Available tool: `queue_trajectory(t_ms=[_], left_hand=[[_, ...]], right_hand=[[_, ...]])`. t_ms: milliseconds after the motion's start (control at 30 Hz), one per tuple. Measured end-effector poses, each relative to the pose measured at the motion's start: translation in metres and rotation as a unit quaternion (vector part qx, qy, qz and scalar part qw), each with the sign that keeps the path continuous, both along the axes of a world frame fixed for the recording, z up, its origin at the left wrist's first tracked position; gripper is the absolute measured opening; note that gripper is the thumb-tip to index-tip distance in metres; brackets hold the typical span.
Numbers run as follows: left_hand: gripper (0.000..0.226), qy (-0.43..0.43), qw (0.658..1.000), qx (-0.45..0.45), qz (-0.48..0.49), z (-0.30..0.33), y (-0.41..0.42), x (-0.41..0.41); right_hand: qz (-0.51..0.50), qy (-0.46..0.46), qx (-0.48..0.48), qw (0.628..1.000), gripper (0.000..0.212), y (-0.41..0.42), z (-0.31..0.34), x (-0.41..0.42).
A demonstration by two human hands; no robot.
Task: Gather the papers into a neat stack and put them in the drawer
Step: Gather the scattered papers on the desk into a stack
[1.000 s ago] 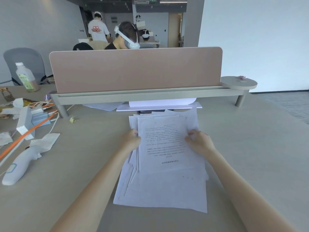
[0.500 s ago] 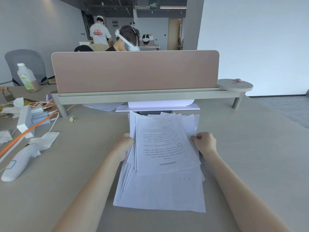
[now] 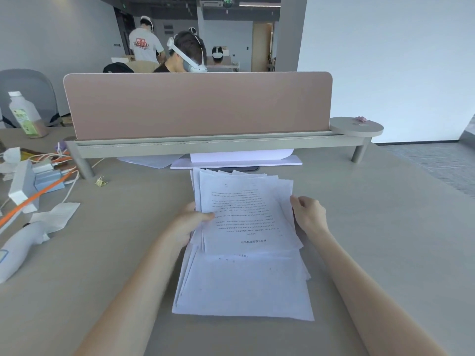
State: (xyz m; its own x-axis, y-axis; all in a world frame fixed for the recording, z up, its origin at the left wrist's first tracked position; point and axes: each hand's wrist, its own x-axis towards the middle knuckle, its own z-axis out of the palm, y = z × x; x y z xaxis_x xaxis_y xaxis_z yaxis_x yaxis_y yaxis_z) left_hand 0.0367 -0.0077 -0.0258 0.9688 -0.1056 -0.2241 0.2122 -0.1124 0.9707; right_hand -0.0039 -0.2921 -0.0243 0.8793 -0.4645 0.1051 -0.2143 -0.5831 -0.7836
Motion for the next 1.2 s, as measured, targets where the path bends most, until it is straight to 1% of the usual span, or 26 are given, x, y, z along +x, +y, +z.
queue_trajectory(t_ms=[100, 200, 300, 400, 500, 567, 667, 733, 767, 833, 867, 900, 1000, 1067, 1133, 1200], left_hand=[[0.042, 0.024, 1.000, -0.013, -0.013, 0.002, 0.006, -0.003], [0.042, 0.026, 0.999, 0.015, -0.036, 0.006, 0.006, -0.007], [0.051, 0.011, 0.996, 0.054, -0.067, 0.013, 0.000, -0.009], [0.061, -0.003, 0.995, 0.082, -0.059, 0.020, -0.007, -0.012], [0.066, -0.015, 0.998, 0.050, -0.041, 0.020, -0.003, -0.013], [0.067, -0.032, 0.999, 0.026, -0.030, 0.019, 0.002, -0.014], [0.064, -0.047, 0.999, -0.020, -0.018, 0.023, 0.008, -0.016], [0.061, -0.064, 0.997, -0.041, -0.020, 0.027, 0.010, -0.016], [0.060, -0.072, 0.996, -0.049, -0.018, 0.030, 0.010, -0.017], [0.061, -0.087, 0.994, -0.062, -0.013, 0.036, 0.012, -0.019], [0.061, -0.097, 0.993, -0.065, -0.013, 0.040, 0.012, -0.020], [0.061, -0.108, 0.992, -0.065, -0.015, 0.044, 0.011, -0.023], [0.054, -0.137, 0.988, -0.073, -0.019, 0.061, 0.009, -0.030], [0.044, -0.156, 0.984, -0.087, -0.015, 0.075, 0.010, -0.034], [0.043, -0.171, 0.979, -0.109, -0.005, 0.089, 0.015, -0.038], [0.044, -0.199, 0.974, -0.109, 0.005, 0.103, 0.022, -0.042]], right_hand=[[0.031, 0.009, -0.018, 0.999, 0.041, 0.004, 0.000, -0.002], [0.055, 0.011, -0.046, 0.997, 0.040, 0.013, 0.001, -0.002], [0.063, 0.003, -0.035, 0.997, 0.039, 0.020, 0.004, 0.001], [0.056, 0.013, -0.025, 0.998, 0.036, 0.023, 0.005, 0.006], [0.026, 0.005, 0.005, 1.000, 0.027, 0.015, 0.002, 0.011], [0.013, -0.006, 0.032, 0.999, 0.034, 0.011, 0.003, 0.010], [0.028, 0.012, 0.042, 0.999, 0.048, 0.012, 0.011, 0.005], [0.043, 0.025, 0.096, 0.994, 0.053, 0.017, 0.016, 0.001], [0.052, 0.027, 0.156, 0.986, 0.053, 0.019, 0.018, 0.001], [0.084, 0.025, 0.313, 0.946, 0.046, 0.024, 0.022, -0.002], [0.102, 0.018, 0.369, 0.924, 0.041, 0.025, 0.025, -0.004], [0.123, 0.008, 0.397, 0.909, 0.039, 0.027, 0.029, -0.007], [0.162, -0.027, 0.397, 0.903, 0.050, 0.033, 0.046, -0.011], [0.162, -0.059, 0.388, 0.905, 0.046, 0.037, 0.062, -0.014], [0.180, -0.089, 0.385, 0.901, 0.041, 0.039, 0.079, -0.015], [0.210, -0.108, 0.365, 0.900, 0.042, 0.041, 0.097, -0.016]])
